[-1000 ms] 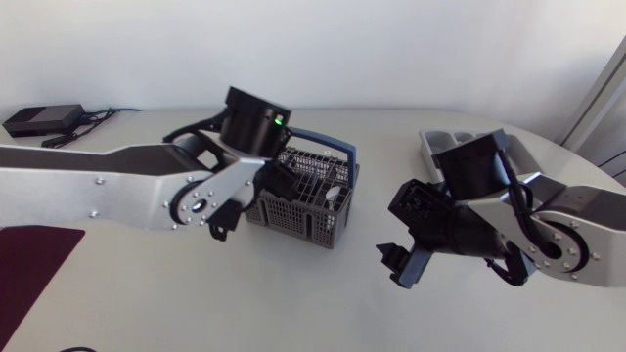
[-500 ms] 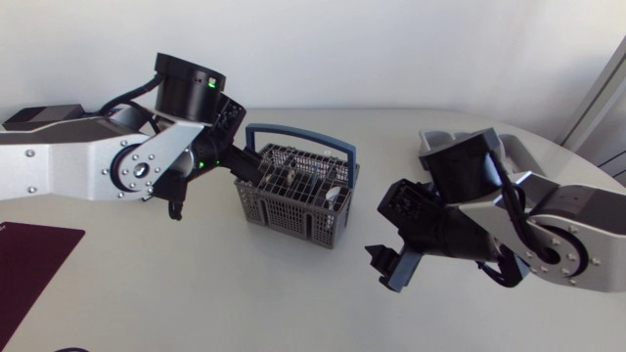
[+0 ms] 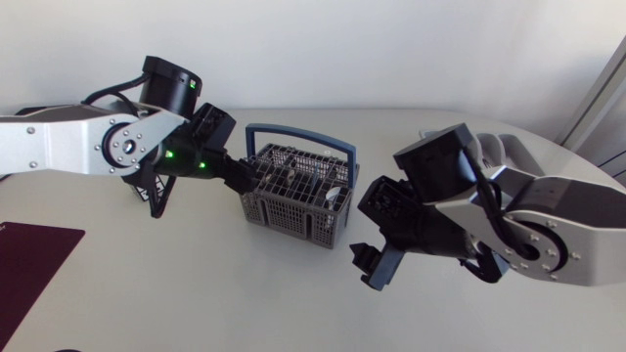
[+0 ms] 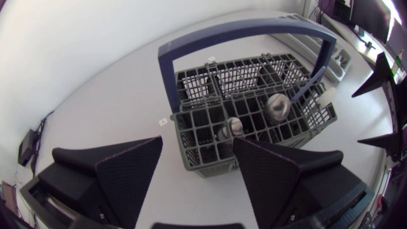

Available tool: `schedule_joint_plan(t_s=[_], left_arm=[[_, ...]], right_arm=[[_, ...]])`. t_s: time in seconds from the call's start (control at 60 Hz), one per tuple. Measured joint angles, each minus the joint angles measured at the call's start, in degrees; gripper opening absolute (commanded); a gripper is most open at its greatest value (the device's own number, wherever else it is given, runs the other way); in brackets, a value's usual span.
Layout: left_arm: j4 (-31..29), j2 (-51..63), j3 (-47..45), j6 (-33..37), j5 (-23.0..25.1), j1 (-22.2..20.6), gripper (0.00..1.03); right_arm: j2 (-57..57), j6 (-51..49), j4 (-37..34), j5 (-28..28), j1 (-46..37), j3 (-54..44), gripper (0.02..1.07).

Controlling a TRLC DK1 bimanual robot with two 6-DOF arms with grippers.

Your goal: Transfer all utensils from the basket to the drawer tray.

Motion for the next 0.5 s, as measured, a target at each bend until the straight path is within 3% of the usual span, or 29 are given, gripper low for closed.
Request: schedule_joint_plan(t_s=[0.233,0.5], left_arm=[[-4.44,3.48,5.49,-2.49,12.09,5.92,0.67],[-5.95,5.33,6.16,-2.73,16.17,6.51,0.63]], right_arm=[[1.14,0.35,0.00,0.26,1.03,1.68,0.97],[2.97,0.39,-0.15,0.96,1.46,2.56,0.97]])
